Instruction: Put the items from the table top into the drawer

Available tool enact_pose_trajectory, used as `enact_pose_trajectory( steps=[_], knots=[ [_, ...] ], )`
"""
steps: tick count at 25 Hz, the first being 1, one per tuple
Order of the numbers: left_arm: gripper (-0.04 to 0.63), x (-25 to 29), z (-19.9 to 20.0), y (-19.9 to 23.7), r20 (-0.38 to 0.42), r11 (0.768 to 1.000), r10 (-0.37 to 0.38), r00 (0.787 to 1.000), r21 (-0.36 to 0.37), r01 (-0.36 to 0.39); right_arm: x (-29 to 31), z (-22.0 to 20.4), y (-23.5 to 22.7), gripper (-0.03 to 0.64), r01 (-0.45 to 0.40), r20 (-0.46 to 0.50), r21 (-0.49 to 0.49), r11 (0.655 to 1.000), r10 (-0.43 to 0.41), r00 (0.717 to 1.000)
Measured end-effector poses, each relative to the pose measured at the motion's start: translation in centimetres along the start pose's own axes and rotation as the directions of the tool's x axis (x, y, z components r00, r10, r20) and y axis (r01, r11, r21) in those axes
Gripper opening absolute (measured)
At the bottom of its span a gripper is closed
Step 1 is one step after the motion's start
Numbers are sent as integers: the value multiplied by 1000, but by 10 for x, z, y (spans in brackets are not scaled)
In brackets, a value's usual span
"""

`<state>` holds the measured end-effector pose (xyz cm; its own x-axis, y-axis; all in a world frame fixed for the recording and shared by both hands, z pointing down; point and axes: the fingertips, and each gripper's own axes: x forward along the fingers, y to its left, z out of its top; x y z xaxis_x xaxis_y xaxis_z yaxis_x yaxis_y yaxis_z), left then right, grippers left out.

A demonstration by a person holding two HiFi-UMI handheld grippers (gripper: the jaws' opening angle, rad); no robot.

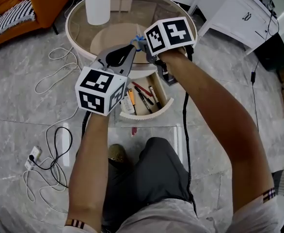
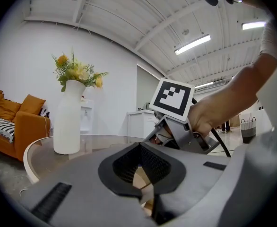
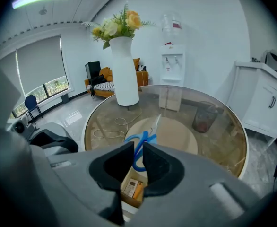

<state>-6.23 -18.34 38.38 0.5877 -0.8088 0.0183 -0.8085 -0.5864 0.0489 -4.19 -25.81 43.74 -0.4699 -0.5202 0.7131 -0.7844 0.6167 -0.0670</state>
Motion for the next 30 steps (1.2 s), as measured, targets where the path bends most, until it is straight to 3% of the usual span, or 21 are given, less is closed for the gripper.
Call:
enact_pose_trajectory(
  steps=[9,15,30],
  knots=[
    [-2,7,8,1,33,1000,-12,999,-12,13,16,4,0,86,23,-63,21,1000,-22,998],
    [-2,4,5,8,32,1000,2,1000,-19,-1,14,1,-1,86,-14,-64,63,998,18,998],
    [-2,1,0,12,20,1000,12,1000,-23,-12,19,-8,-2,97,-104,-129,-7,995,103,986]
  ],
)
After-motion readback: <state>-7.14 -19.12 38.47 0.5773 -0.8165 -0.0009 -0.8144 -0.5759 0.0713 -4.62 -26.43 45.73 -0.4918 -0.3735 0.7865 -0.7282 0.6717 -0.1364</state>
